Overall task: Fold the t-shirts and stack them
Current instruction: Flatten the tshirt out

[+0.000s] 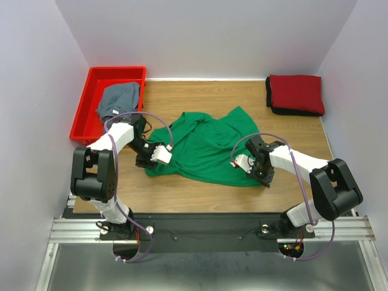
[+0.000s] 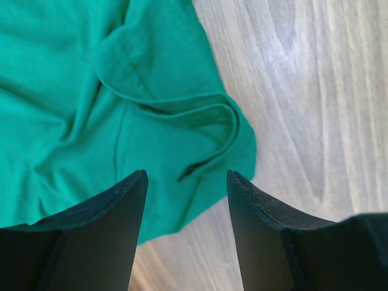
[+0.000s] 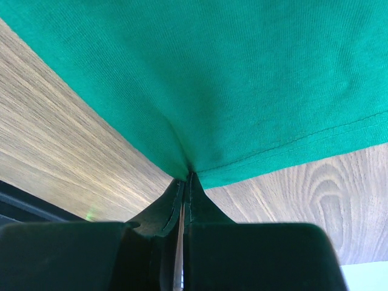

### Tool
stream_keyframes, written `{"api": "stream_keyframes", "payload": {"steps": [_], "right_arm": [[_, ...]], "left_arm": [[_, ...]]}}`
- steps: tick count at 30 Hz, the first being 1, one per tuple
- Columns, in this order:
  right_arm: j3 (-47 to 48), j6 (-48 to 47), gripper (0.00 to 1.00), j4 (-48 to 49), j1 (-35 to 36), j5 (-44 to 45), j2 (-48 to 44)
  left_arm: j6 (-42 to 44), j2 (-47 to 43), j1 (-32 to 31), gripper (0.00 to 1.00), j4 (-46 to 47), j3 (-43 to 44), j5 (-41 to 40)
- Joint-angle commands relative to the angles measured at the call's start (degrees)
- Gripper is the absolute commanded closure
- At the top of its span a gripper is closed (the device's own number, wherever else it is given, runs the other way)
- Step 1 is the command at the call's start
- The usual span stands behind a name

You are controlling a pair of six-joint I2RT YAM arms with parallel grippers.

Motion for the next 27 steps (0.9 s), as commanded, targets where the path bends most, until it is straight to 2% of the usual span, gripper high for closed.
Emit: {"api": "stream_keyframes", "payload": {"steps": [1,8,15,18,21,22,23,27], "right_arm": [[-0.68,0.31,0.99,0.61,0.17,-0.93,0.89],[-0.77,0.22,0.99,0.35,0.08,-0.49,0.19],[-0.94,-0.05,0.99,0.26,0.08,-0.49,0.28],[-1.03,-0.13,0.99,0.26,0.17,-0.32,0.02],[-0.94,0.21,0.99,0.17,0.17,-0.32,-0.42],[-0.77,0.65,1.0,0.17,0.08,-0.32,-0.77],[-0.59,0.92,1.0,0.0,0.08,-0.32,-1.65],[2.56,2.94,0.99,-0.09,-0.7,1.61,-4.9]], "left_arm": [[2.06,1.48,-1.72,0.34,-3.19,2.33,1.32],[1.89,2.9,-2.69,0.39,-4.07,1.29,-0.26],[1.88,2.37,-2.69,0.53,-5.12,-0.04,-1.58],[1.97,1.84,-2.69,0.64,-5.74,-0.83,-2.46],[1.1,1.32,-2.69,0.85,-6.27,-0.83,-2.99],[-0.99,0.71,-2.61,0.97,-6.36,-0.39,-1.94],[-2.93,0.35,-2.35,1.0,-6.36,1.26,-0.97],[-15.58,-0.18,0.64,1.0,-6.18,10.66,4.65]]}}
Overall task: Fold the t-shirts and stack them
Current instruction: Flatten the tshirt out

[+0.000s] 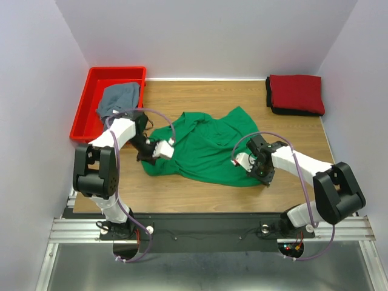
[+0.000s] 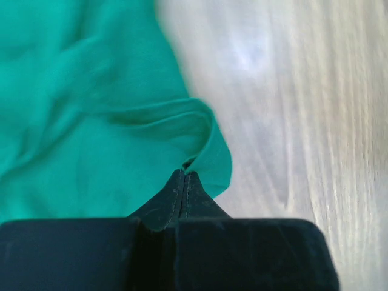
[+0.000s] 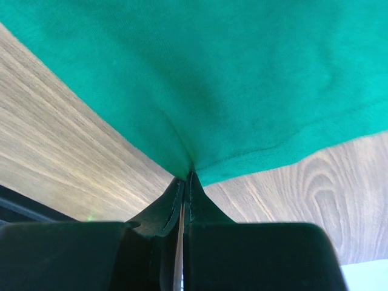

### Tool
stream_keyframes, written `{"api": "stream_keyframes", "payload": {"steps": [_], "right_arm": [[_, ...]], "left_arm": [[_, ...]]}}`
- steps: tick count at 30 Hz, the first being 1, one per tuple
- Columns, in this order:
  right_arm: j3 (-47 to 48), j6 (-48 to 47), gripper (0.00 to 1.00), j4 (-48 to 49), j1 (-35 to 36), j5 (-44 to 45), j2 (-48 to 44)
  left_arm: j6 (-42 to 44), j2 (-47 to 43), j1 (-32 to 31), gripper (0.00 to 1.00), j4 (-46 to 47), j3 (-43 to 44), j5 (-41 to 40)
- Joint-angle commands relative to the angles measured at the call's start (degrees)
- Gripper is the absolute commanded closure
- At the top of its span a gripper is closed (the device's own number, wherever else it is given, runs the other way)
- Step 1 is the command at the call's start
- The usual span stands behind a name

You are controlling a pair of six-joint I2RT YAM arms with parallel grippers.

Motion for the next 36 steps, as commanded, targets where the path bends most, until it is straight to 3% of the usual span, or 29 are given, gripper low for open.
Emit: {"api": "stream_keyframes", "payload": {"steps": [1,5,8,15,19,23,31,36], "right_arm": [[3.68,2.57,0.99,0.26,-1.15,1.66,-4.23],[10.88,3.19,0.99,0.08,-5.27,2.45,-6.52],[16.77,3.19,0.99,0.0,-9.23,3.33,-7.13],[26.45,5.03,0.99,0.0,-12.66,6.84,-11.43],[30.04,6.44,0.99,0.08,-12.66,10.71,-16.88],[34.35,6.53,0.99,0.08,-12.66,13.34,-22.06],[46.74,5.04,1.0,-0.35,-12.66,15.54,-30.95],[55.88,1.61,0.99,-0.88,-12.75,18.09,-33.67]], "left_arm": [[-14.3,-3.26,3.09,1.0,-1.26,11.5,7.17],[-29.41,-4.75,6.17,1.0,0.76,21.79,9.81],[-35.76,-6.6,6.61,1.0,2.61,26.46,9.55],[-51.14,-16.69,6.79,1.0,12.52,24.63,8.5],[-66.23,-30.72,6.79,1.0,28.48,19.1,2.11],[-72.5,-41.21,6.88,1.0,36.17,17.5,-3.88],[-77.7,-55.36,6.79,1.0,36.53,21.28,-3.63],[-78.58,-60.47,6.79,1.0,35.48,27.43,-8.28]]}}
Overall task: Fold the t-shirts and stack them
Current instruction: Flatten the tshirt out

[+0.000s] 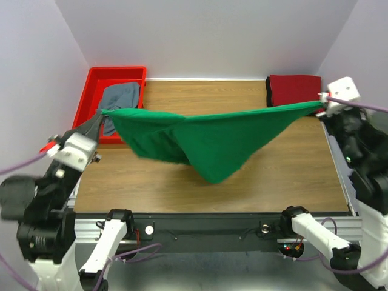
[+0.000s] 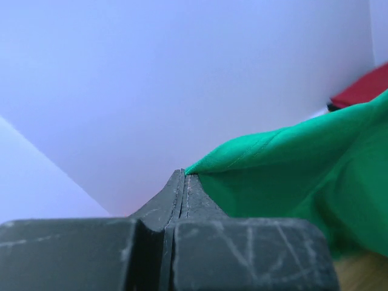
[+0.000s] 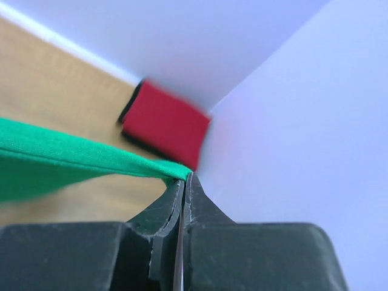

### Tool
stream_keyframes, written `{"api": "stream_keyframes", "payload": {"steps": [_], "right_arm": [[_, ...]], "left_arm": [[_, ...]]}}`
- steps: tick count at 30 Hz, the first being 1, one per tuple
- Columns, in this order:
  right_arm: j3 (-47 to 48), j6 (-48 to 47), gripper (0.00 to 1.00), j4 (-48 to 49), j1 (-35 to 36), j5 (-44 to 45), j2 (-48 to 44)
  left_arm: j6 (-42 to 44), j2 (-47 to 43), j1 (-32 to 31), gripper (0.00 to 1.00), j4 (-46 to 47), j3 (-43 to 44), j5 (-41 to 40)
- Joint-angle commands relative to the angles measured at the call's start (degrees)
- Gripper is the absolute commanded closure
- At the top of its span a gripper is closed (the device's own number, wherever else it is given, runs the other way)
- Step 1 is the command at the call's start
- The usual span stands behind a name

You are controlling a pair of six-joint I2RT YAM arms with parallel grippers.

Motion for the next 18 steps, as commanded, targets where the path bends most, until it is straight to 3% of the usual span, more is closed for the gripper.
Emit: {"api": "stream_keyframes", "payload": {"steps": [1,7,11,14,18], "right_arm": [[9.87,-3.42,1.0,0.69,-0.27,4.17,-2.22],[16.06,-5.44,0.99,-2.56,-0.18,4.88,-3.19],[9.49,-7.11,0.99,-2.39,-0.18,4.53,-5.65],[2.37,-7.82,0.99,-0.11,-0.18,4.44,-6.53],[-12.03,-9.75,0.99,7.18,-0.18,2.94,-7.94]], "left_arm": [[-2.34,-2.99,-0.12,1.0,2.5,5.12,-6.22],[0.2,-7.12,-0.12,1.0,-1.45,7.24,-5.29],[3.1,-9.15,-0.03,1.0,-4.8,1.54,-2.29],[4.42,-10.38,-0.03,1.0,-4.8,-7.51,-2.03],[5.13,-9.94,-0.03,1.0,-3.31,-17.09,-1.93]]}}
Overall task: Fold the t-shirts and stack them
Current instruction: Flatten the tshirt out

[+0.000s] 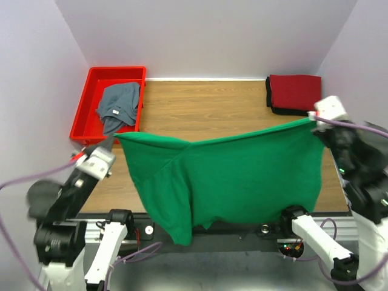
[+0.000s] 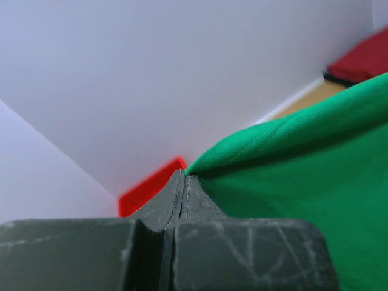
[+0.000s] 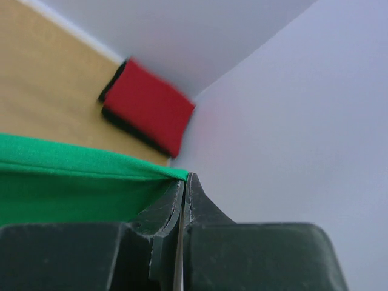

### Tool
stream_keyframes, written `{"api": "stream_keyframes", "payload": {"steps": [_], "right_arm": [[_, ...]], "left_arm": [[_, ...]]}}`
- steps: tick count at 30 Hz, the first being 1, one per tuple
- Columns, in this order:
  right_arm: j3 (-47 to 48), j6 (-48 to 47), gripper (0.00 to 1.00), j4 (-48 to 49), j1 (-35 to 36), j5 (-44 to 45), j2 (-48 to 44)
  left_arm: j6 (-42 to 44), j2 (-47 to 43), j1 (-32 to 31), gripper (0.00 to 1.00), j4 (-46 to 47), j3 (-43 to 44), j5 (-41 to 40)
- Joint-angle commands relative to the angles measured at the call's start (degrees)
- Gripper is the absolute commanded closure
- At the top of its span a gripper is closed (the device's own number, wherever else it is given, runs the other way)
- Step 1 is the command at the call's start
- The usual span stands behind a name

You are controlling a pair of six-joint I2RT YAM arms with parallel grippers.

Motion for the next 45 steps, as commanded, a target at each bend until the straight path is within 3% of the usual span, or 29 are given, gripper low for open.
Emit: {"api": "stream_keyframes", "payload": {"steps": [1,6,9,15,29,32,38,41,45], "right_arm": [[-13.61,-2.74,0.99,8.25,-0.18,1.13,-0.09],[-16.3,-1.68,0.99,13.27,-0.18,0.51,6.04],[-14.02,-0.81,0.99,16.87,-0.27,-0.71,10.52],[-5.07,2.45,0.99,17.68,-0.18,-0.81,14.67],[1.88,2.01,0.99,15.57,-0.27,-0.72,-5.44],[4.7,2.18,0.99,15.31,-0.27,-0.98,-7.21],[12.26,1.57,0.99,15.13,-0.18,-0.1,-7.83],[12.71,0.34,1.0,15.13,-0.18,-0.1,-7.04],[6.22,-2.12,0.99,15.22,-0.27,-2.21,-7.21]], "left_arm": [[1.89,1.73,-0.07,1.0,3.0,-8.23,-0.95],[-0.3,5.85,0.01,1.0,9.42,-11.94,-1.99],[-1.27,14.18,-0.08,1.0,12.94,-8.18,-4.99],[-3.38,16.59,-0.08,1.0,16.9,-2.19,-3.94],[-8.48,1.92,-0.08,1.0,9.26,10.99,0.44],[-8.48,-1.78,0.01,1.0,9.43,12.23,3.0],[-9.54,-2.05,0.19,1.0,6.98,20.39,-1.3],[-9.01,-1.52,0.1,1.0,5.66,21.2,-1.57],[-7.87,-1.08,0.19,1.0,3.99,14.89,-1.39]]}}
